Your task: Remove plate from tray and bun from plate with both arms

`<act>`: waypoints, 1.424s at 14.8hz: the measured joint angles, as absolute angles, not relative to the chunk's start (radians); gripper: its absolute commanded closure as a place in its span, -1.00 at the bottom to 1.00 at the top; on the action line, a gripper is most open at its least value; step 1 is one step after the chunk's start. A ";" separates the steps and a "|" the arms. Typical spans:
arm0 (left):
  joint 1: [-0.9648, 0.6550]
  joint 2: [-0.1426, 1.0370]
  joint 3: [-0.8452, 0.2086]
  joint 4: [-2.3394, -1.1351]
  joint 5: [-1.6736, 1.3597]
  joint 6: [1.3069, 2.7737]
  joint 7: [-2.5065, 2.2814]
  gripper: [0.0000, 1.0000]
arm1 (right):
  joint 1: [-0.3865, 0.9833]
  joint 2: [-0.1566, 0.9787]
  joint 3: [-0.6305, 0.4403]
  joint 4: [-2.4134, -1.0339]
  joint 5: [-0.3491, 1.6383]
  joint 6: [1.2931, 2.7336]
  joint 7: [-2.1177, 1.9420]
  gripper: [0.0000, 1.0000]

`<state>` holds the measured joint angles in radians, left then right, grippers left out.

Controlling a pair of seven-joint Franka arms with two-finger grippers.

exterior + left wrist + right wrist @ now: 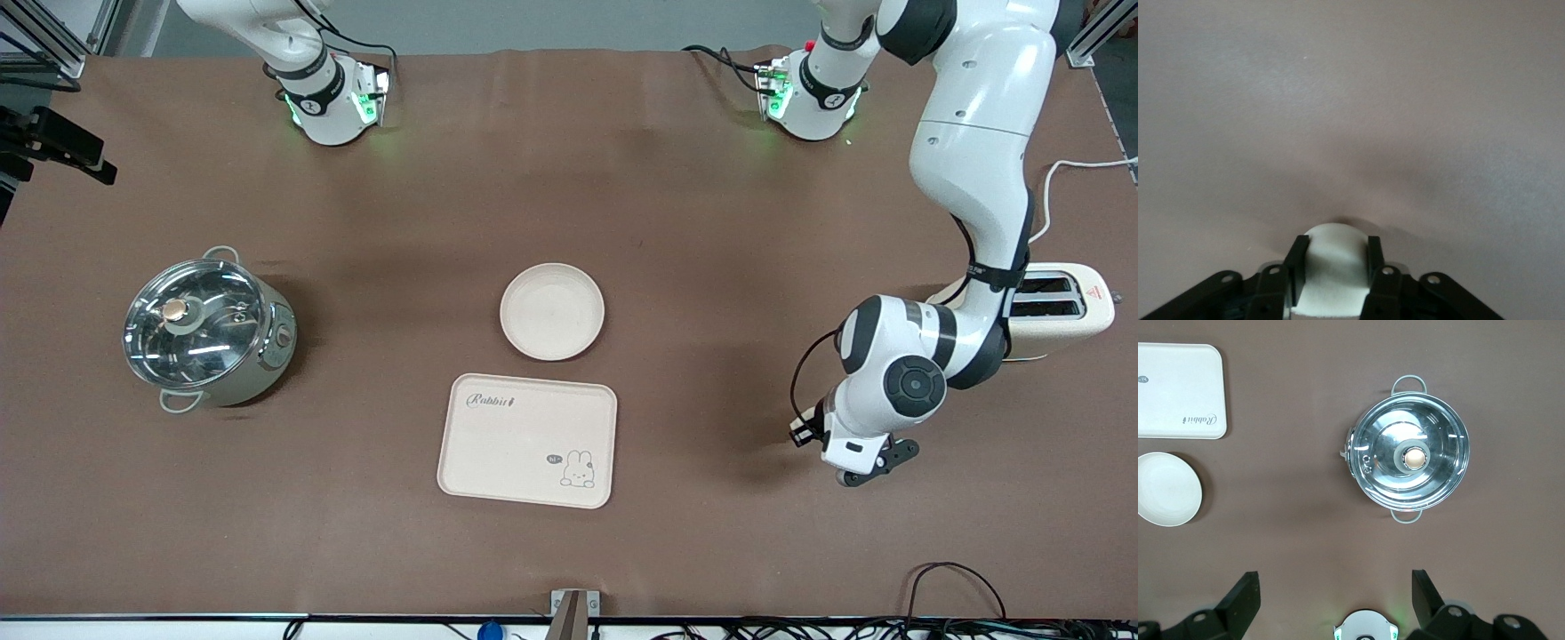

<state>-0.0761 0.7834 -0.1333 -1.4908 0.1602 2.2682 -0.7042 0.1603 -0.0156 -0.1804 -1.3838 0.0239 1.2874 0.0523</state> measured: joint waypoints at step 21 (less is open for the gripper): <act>-0.067 0.311 -0.150 -1.398 0.179 1.830 -0.356 -1.00 | 0.211 -0.016 -0.177 -1.385 0.024 1.326 0.051 -1.00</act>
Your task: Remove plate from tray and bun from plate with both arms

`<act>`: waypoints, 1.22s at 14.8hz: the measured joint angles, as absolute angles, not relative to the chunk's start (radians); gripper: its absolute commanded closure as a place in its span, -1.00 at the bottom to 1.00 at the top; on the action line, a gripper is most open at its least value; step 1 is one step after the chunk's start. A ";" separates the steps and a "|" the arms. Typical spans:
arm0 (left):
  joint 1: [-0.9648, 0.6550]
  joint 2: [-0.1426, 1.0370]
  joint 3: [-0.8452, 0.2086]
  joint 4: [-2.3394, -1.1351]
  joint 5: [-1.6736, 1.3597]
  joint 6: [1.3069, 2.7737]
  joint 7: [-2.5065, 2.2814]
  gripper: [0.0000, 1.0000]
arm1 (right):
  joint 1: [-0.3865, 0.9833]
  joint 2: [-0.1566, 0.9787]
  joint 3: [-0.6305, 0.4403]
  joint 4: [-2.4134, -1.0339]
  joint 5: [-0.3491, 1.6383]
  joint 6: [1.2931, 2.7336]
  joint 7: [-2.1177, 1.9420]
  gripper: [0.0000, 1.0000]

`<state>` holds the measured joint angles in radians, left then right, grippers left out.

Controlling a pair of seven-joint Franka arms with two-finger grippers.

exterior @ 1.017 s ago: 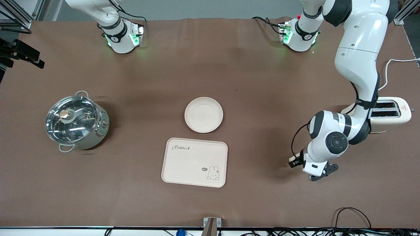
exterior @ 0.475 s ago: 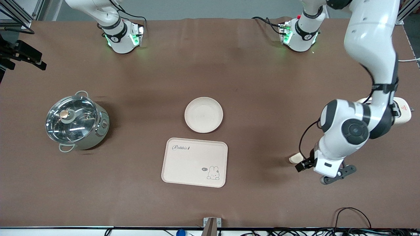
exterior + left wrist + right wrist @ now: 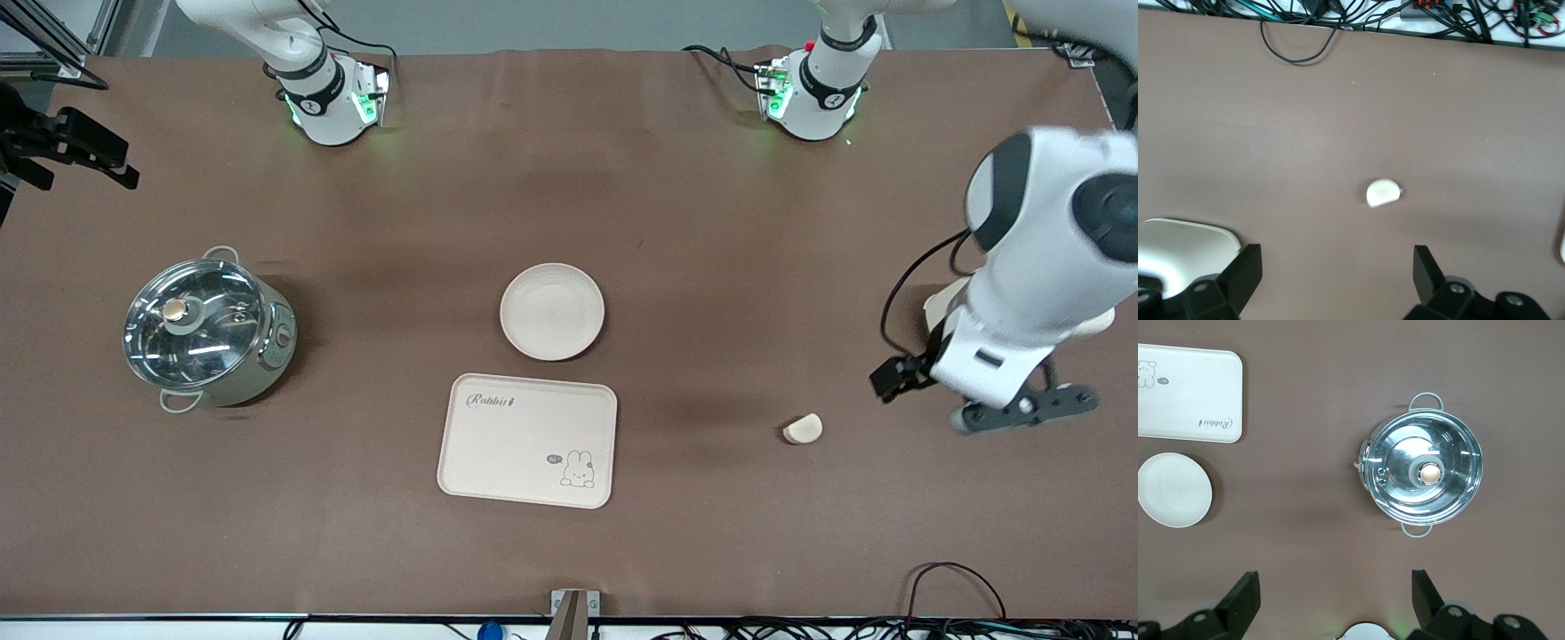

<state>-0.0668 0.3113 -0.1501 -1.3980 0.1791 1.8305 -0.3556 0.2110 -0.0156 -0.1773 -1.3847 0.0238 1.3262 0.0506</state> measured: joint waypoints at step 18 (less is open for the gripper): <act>-0.016 -0.054 -0.154 -1.590 0.034 1.550 -0.160 -1.00 | 0.150 -0.062 -0.196 -1.588 -0.001 1.430 0.044 -1.00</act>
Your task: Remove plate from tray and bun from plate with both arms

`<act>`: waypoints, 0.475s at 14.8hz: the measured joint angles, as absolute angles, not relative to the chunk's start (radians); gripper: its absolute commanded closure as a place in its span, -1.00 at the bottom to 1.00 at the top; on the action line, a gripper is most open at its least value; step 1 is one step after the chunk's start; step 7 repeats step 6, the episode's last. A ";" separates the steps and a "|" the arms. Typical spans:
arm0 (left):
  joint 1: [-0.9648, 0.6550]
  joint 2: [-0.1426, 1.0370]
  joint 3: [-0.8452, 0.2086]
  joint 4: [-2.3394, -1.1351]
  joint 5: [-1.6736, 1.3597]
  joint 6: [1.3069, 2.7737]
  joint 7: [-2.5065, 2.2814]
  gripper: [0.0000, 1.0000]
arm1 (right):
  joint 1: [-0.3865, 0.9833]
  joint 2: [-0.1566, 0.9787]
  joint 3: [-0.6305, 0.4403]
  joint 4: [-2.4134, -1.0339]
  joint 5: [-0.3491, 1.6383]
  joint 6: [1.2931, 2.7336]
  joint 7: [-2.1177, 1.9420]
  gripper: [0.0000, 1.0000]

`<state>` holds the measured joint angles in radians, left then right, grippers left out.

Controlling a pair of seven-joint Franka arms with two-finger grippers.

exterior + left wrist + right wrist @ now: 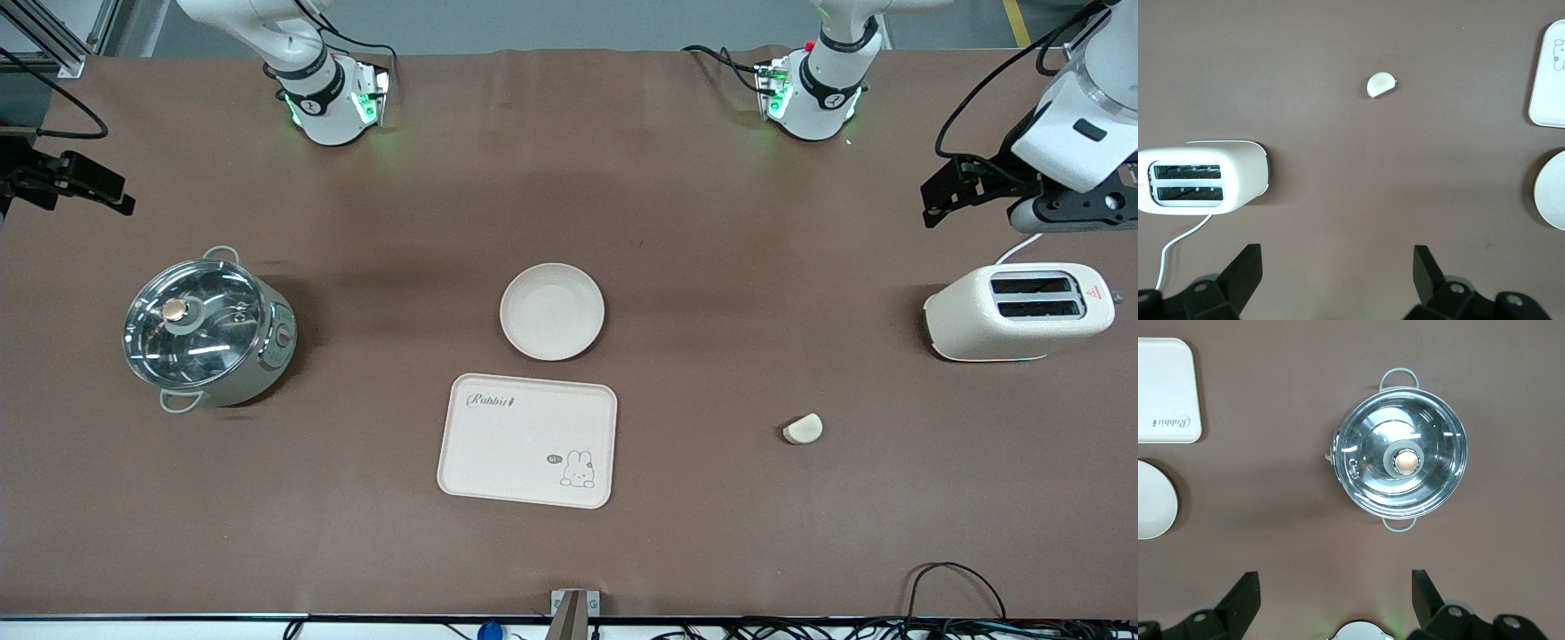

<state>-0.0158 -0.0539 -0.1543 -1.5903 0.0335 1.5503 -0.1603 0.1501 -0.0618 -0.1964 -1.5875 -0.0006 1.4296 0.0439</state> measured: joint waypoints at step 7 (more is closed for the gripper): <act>-0.001 -0.061 -0.153 -1.572 0.034 1.559 -0.109 -1.00 | 0.150 -0.087 -0.195 -1.615 -0.001 1.442 0.044 -1.00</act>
